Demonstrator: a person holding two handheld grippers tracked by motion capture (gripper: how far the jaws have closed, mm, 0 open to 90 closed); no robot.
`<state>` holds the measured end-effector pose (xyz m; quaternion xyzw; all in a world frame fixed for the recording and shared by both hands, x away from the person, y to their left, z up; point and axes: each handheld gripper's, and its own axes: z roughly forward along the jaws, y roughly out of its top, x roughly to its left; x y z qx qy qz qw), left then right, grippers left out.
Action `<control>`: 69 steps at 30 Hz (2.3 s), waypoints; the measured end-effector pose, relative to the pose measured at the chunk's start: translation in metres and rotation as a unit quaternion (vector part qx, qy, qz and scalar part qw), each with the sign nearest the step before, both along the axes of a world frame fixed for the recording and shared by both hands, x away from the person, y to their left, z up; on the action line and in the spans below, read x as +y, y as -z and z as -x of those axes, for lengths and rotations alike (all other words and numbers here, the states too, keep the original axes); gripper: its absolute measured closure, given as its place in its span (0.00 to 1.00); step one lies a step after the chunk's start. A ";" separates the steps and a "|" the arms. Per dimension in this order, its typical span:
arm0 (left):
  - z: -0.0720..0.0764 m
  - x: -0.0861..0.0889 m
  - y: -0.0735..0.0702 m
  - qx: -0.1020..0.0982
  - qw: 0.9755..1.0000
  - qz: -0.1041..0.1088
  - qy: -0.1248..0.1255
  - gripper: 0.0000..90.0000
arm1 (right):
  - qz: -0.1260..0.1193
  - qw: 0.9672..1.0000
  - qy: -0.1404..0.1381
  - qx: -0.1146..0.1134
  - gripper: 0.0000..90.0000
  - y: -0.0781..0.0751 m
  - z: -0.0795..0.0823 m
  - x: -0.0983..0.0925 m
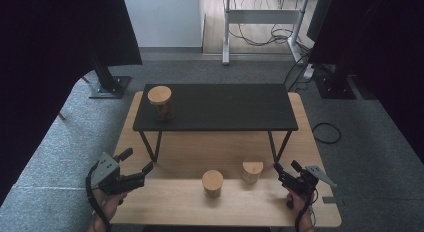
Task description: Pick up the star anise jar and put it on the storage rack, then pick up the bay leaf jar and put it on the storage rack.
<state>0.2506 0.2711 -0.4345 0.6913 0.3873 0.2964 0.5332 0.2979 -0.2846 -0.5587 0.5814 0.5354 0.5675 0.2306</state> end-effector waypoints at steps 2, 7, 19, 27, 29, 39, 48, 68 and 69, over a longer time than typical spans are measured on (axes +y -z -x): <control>0.004 0.001 0.008 0.005 1.000 -0.002 -0.003 0.15 | 0.000 1.000 0.001 0.000 0.15 0.000 0.000 0.000; 0.005 0.000 0.037 0.036 0.999 0.001 0.000 0.15 | -0.001 1.000 0.002 0.000 0.15 0.000 0.000 0.000; -0.001 -0.015 0.087 0.098 0.995 -0.023 0.018 0.15 | -0.004 1.000 -0.003 0.001 0.15 0.000 -0.001 -0.001; -0.007 -0.014 0.096 0.103 0.994 -0.017 0.003 0.15 | -0.003 1.000 -0.004 0.001 0.15 0.000 -0.001 -0.001; -0.007 -0.013 0.096 0.099 0.995 -0.015 -0.001 0.15 | -0.002 1.000 -0.004 0.001 0.14 0.000 -0.001 -0.001; -0.014 -0.002 0.101 0.114 0.993 0.014 -0.008 0.15 | 0.000 1.000 -0.005 0.001 0.14 0.000 -0.001 0.000; -0.018 -0.001 0.104 0.122 0.992 0.017 -0.003 0.15 | 0.004 1.000 -0.011 0.005 0.16 -0.001 0.002 0.000; -0.020 0.001 0.108 0.133 0.991 0.027 0.001 0.15 | 0.017 0.990 -0.129 -0.057 0.13 -0.036 0.047 0.028; -0.020 0.002 0.109 0.134 0.991 0.028 0.001 0.15 | 0.020 0.988 -0.139 -0.061 0.13 -0.038 0.049 0.032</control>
